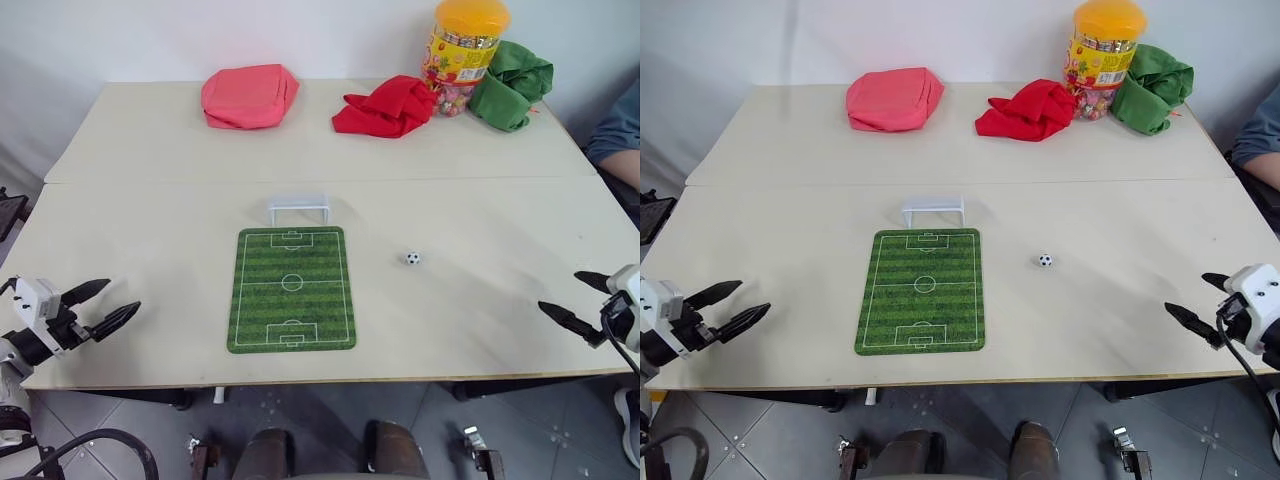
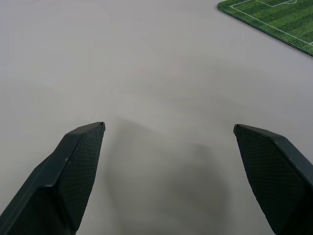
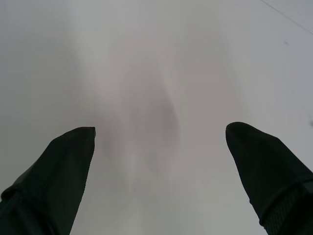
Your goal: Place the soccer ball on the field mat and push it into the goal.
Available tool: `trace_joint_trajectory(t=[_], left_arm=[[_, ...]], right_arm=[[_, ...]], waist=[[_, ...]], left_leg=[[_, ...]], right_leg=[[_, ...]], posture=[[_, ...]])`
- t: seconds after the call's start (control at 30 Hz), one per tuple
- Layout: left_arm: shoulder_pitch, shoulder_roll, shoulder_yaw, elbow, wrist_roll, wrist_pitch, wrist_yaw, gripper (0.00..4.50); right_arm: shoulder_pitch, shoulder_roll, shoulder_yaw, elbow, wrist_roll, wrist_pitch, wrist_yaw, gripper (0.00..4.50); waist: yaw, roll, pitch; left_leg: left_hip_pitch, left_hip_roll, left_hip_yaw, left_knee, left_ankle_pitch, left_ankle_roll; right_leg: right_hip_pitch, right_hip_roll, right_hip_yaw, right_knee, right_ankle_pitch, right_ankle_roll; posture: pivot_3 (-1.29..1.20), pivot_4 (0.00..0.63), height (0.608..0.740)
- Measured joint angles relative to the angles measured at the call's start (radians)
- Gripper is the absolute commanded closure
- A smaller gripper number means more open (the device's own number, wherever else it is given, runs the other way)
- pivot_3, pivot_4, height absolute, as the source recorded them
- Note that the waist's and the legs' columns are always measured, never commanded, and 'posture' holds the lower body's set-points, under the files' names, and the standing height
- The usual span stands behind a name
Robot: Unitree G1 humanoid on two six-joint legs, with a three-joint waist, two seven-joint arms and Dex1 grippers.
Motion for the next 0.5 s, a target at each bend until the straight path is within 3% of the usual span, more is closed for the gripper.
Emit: trace_joint_trajectory(t=[0.5], left_arm=[[0.05,-0.033,-0.02,-0.093,-0.001,0.056,-0.032,0.0]], right_arm=[[0.037,-0.011,0.011,-0.095,0.016,0.082,0.009,0.02]], waist=[[-0.001,0.0,0.0]], left_leg=[[-0.001,0.0,0.004,0.0,0.0,0.0]], right_leg=[[-0.004,0.0,0.005,0.002,0.0,0.0]], posture=[[0.0,0.15,0.74]])
